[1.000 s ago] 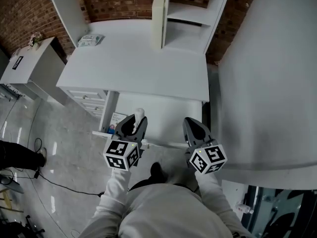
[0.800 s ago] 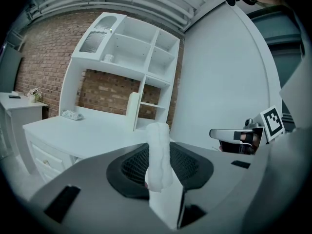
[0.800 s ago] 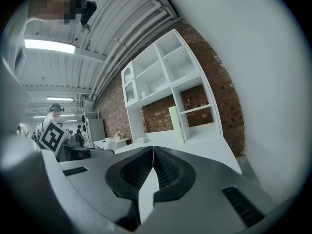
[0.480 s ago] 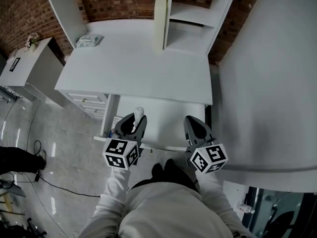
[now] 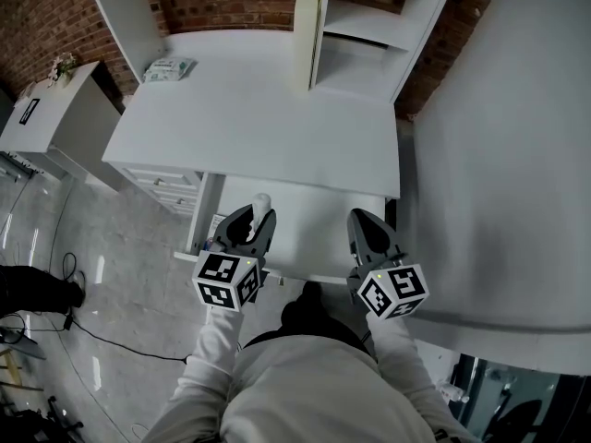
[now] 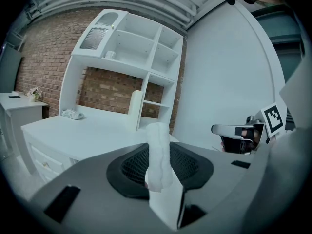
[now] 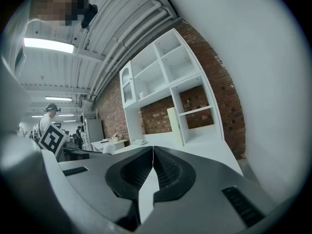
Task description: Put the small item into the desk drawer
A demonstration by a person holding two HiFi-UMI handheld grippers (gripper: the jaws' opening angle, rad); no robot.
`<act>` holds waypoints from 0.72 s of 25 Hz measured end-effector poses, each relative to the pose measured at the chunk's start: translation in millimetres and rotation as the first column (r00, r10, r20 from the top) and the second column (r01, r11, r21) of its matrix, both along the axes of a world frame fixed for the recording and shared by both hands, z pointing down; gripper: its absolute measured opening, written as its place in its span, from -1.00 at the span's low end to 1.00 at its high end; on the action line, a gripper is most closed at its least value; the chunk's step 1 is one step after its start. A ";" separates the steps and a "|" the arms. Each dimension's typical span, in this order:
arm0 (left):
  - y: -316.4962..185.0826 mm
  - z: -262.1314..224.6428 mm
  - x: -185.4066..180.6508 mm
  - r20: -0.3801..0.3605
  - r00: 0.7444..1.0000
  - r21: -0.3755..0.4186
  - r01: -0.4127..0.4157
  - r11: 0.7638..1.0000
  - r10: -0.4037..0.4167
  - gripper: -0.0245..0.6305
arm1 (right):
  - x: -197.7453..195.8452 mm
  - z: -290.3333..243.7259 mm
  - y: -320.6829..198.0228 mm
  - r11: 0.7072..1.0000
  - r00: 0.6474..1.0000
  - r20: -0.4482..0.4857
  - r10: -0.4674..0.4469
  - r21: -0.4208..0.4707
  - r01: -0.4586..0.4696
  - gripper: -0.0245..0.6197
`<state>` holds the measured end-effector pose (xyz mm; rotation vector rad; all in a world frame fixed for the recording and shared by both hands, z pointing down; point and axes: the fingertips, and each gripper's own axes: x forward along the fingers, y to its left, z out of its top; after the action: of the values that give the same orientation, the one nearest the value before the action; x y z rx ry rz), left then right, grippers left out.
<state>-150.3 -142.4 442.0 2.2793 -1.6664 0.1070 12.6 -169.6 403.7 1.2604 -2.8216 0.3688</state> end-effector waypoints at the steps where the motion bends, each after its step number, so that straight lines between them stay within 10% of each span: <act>1: -1.9 0.4 -0.5 0.003 1.000 -0.002 0.000 1.000 0.000 -0.51 | -0.5 0.4 -2.1 1.000 1.000 0.002 -0.001 -0.001 0.001 -0.84; 18: -42.8 27.5 16.3 0.072 0.994 -0.070 -0.074 0.995 0.080 -0.51 | 3.8 -3.7 -36.1 1.000 1.000 0.008 0.010 0.010 -0.010 -0.84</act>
<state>-134.0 -185.2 469.5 2.3157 -1.5856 0.2652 16.4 -205.7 400.0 1.2786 -2.8277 0.3615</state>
